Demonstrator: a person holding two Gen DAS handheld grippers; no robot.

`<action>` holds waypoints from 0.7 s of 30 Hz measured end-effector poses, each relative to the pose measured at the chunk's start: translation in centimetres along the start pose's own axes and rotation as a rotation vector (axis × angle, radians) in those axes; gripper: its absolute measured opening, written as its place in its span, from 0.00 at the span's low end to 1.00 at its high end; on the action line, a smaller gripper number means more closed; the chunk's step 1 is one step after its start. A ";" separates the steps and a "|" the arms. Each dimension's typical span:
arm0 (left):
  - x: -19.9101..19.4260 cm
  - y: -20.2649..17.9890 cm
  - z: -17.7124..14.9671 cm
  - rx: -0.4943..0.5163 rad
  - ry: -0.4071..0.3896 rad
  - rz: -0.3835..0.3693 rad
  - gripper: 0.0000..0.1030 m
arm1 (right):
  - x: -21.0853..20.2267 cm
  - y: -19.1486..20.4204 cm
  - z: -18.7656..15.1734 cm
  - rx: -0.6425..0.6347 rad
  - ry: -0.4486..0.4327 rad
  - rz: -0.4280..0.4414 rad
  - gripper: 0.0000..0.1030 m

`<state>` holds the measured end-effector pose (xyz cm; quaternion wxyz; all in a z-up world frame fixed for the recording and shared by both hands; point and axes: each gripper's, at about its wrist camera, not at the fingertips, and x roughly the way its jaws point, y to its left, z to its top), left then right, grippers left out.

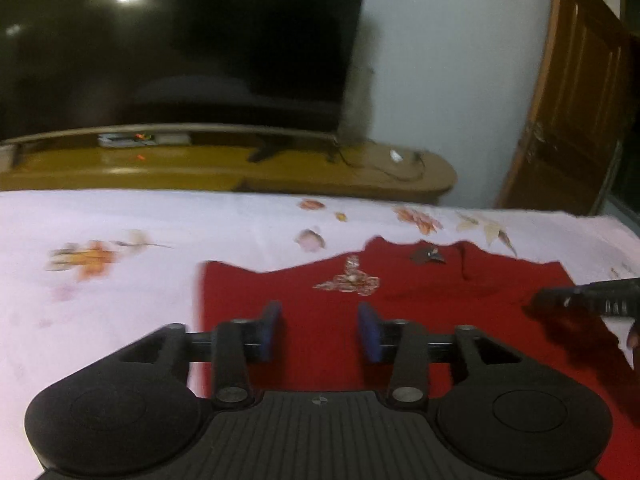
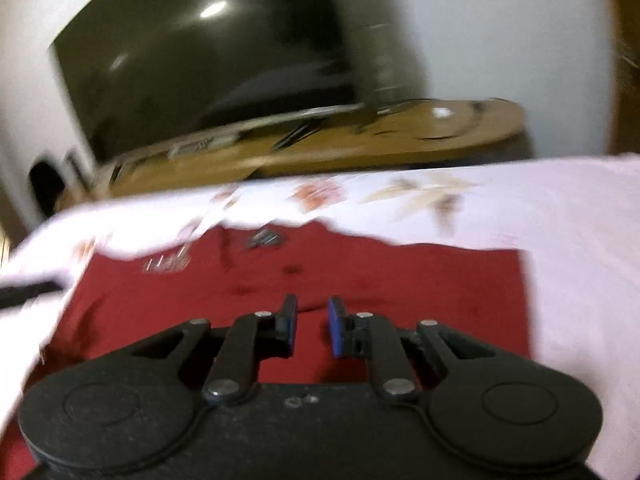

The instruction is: Fold small clothes

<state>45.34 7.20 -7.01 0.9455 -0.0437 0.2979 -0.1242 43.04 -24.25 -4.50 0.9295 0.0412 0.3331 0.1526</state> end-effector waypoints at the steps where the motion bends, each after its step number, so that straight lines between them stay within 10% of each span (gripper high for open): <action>1: 1.4 0.1 -0.1 0.010 0.024 0.015 0.46 | 0.6 0.6 -0.1 -0.033 0.014 0.009 0.16; 11: 1.6 1.5 -0.9 0.005 -0.007 0.089 0.46 | 0.1 -5.5 -1.5 0.028 0.027 -0.117 0.02; 15: 1.3 -3.0 0.8 0.104 -0.057 0.032 0.47 | -1.3 -2.8 -0.5 -0.013 -0.069 -0.109 0.26; 21: 5.9 -5.7 -0.2 0.114 0.089 0.058 0.80 | 2.8 -1.0 -0.7 -0.039 0.050 -0.095 0.20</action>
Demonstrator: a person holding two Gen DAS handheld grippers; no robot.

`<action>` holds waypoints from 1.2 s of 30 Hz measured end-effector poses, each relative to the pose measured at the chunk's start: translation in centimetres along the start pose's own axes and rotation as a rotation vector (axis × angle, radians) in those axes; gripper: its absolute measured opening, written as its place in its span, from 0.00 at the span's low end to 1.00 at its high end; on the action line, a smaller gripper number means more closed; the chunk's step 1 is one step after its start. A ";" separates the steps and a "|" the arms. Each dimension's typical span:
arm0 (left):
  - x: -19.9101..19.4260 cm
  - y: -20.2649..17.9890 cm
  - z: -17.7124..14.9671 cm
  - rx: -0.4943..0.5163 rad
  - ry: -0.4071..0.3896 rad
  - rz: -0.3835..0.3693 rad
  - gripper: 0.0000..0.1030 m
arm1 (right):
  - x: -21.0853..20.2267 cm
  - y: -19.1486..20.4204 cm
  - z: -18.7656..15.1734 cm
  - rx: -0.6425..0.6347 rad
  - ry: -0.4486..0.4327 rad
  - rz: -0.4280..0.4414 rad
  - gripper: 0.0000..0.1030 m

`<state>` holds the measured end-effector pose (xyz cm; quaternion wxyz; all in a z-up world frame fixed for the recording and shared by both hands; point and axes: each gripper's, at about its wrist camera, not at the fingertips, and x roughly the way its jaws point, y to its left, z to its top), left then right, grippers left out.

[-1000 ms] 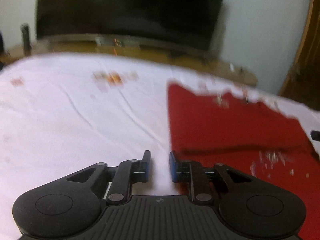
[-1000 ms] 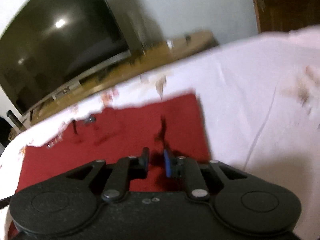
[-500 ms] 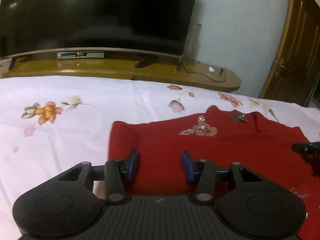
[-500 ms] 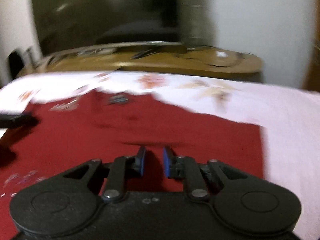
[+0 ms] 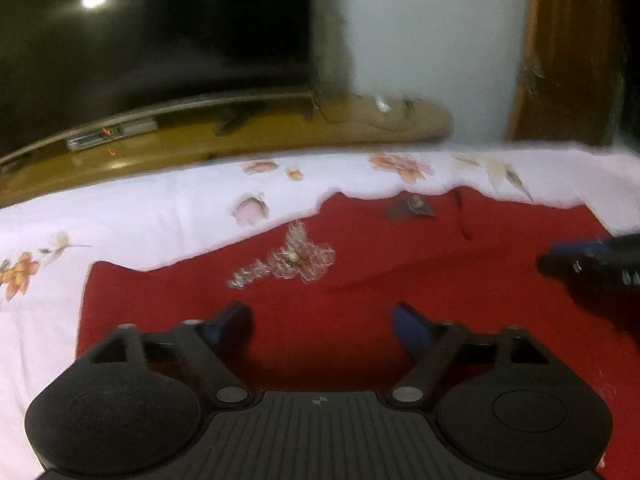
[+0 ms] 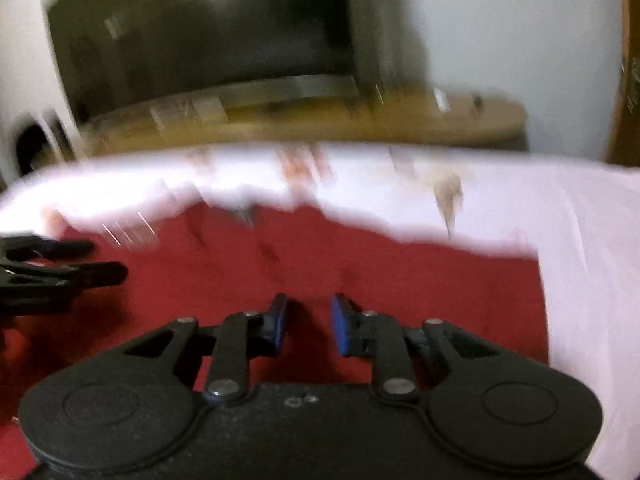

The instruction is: Fold small clothes

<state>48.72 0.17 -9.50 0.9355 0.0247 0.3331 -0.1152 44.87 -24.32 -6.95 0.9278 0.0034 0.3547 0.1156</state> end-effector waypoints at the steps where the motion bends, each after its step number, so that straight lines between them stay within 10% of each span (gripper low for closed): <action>1: -0.6 0.1 0.2 -0.005 0.000 0.007 0.80 | -0.1 -0.3 0.0 0.007 -0.002 0.004 0.20; 7: -6.7 1.1 -2.3 -0.013 -0.101 0.043 0.80 | -5.7 -1.5 -0.7 -0.015 -0.095 0.000 0.29; 14: -5.5 2.0 -3.3 -0.076 0.010 0.107 0.86 | -4.3 -1.7 -3.3 -0.100 -0.027 -0.051 0.32; 26: -21.5 4.8 -15.9 -0.248 0.100 0.098 0.86 | -16.3 -9.4 -10.8 0.255 0.042 0.177 0.46; 36: -27.4 2.5 -20.8 -0.208 0.067 0.073 0.86 | -26.1 -8.9 -19.4 0.421 0.064 0.050 0.47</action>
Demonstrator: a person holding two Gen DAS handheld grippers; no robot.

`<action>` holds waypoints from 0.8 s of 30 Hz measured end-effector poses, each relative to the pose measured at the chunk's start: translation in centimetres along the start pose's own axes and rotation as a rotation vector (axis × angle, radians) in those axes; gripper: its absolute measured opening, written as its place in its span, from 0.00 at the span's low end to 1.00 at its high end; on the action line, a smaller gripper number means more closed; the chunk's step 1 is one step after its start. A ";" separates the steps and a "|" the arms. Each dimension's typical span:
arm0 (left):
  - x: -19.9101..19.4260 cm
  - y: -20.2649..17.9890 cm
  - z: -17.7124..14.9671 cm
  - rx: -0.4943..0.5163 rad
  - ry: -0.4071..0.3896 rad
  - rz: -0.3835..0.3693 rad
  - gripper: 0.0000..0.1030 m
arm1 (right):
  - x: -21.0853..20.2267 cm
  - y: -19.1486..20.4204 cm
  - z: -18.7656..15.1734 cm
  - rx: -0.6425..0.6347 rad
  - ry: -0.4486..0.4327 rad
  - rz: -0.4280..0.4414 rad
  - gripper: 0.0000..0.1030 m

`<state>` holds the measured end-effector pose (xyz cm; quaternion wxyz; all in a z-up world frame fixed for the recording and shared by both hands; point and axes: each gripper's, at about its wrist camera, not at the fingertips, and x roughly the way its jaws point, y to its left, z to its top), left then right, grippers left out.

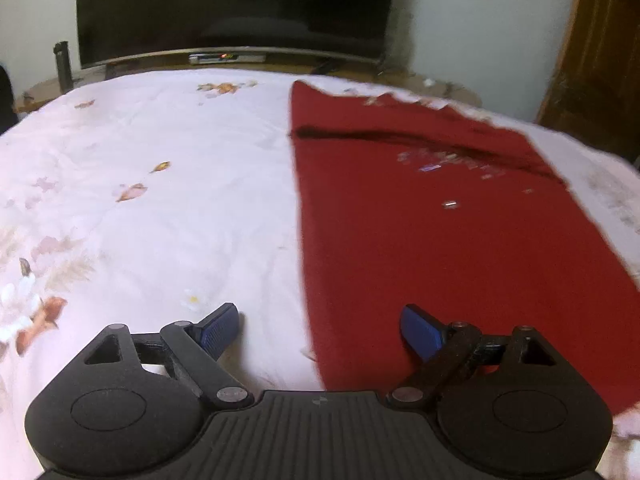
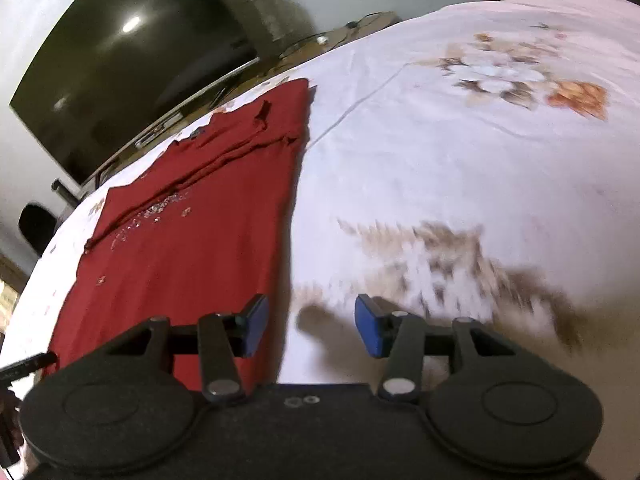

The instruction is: Fold small clothes

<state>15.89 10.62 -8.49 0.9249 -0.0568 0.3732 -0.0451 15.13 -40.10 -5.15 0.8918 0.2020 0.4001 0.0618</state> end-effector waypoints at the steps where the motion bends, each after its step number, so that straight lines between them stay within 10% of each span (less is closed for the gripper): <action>1: -0.4 -0.2 -0.2 -0.005 -0.010 -0.010 0.86 | -0.4 0.4 -0.5 0.006 -0.008 0.002 0.47; 14: -1.2 -0.7 -2.4 -0.028 0.035 -0.132 0.85 | -2.0 3.2 -4.3 0.022 -0.008 -0.020 0.47; 17: -1.4 -0.7 -2.6 -0.033 0.059 -0.152 0.62 | -1.7 2.9 -4.3 0.051 0.006 -0.020 0.46; 24: -2.4 1.7 -4.5 -0.176 0.107 -0.316 0.61 | -2.6 2.6 -7.4 0.134 0.063 0.075 0.46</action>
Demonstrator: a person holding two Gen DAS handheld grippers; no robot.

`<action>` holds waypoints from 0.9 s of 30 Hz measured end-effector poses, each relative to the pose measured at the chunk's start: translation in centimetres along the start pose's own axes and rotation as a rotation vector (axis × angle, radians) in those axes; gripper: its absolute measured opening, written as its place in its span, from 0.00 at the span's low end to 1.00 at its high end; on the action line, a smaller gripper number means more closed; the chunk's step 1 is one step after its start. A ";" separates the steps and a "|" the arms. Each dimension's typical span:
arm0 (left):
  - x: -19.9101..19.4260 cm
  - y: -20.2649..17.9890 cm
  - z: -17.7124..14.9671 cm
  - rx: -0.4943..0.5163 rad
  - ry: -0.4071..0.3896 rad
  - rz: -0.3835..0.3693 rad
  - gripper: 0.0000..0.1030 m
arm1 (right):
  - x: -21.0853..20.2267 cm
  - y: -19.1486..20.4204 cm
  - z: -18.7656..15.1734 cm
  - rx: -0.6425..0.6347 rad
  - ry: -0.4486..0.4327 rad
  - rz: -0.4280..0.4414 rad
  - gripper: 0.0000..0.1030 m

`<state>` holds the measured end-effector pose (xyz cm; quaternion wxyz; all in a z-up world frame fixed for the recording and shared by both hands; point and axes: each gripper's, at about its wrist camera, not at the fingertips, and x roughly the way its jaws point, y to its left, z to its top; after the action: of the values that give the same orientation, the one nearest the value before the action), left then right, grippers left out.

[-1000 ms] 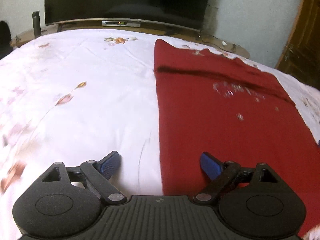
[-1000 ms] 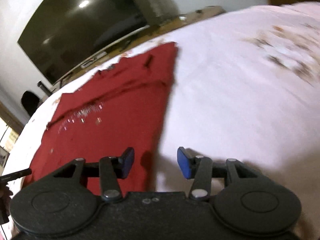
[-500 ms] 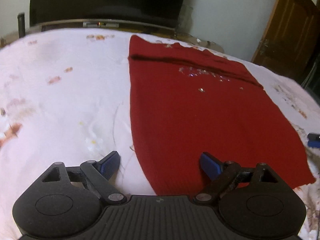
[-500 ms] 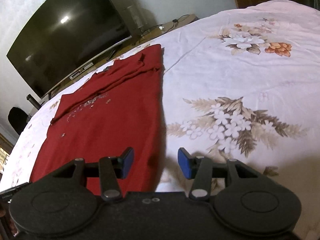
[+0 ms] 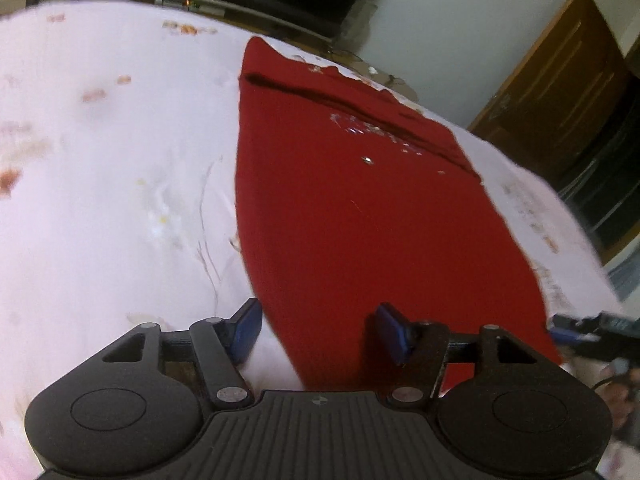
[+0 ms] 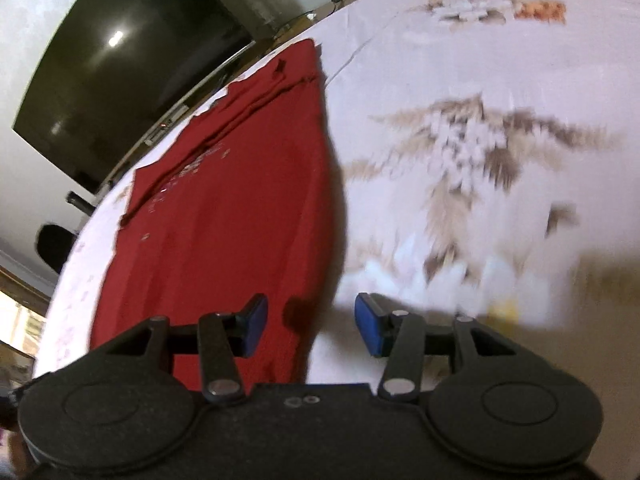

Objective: Fold small clothes
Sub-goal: 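Grasp the sweater hem with both grippers and lift it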

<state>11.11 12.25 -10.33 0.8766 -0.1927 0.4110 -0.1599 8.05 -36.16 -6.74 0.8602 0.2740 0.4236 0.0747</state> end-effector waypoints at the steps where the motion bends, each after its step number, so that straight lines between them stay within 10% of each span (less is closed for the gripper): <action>1: -0.1 0.4 -0.1 -0.026 0.006 -0.031 0.61 | -0.1 0.1 -0.5 0.012 0.005 0.014 0.46; 9: 0.0 3.0 -2.5 -0.244 0.010 -0.247 0.60 | -0.9 0.6 -4.0 0.109 0.024 0.132 0.46; 18: 1.4 3.4 -2.9 -0.298 0.008 -0.290 0.42 | 0.6 -0.9 -3.0 0.227 0.000 0.225 0.44; 24: 2.0 3.7 -2.6 -0.297 0.012 -0.234 0.04 | 2.6 -0.6 -1.8 0.226 0.049 0.243 0.08; 27: 1.8 3.9 -2.9 -0.306 -0.008 -0.235 0.04 | 2.6 -0.1 -1.8 0.186 0.047 0.219 0.06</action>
<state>10.42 14.31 -15.01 0.8139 -0.3712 0.4017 -0.1962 8.34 -34.59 -9.48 0.8077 0.3954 0.4161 0.1348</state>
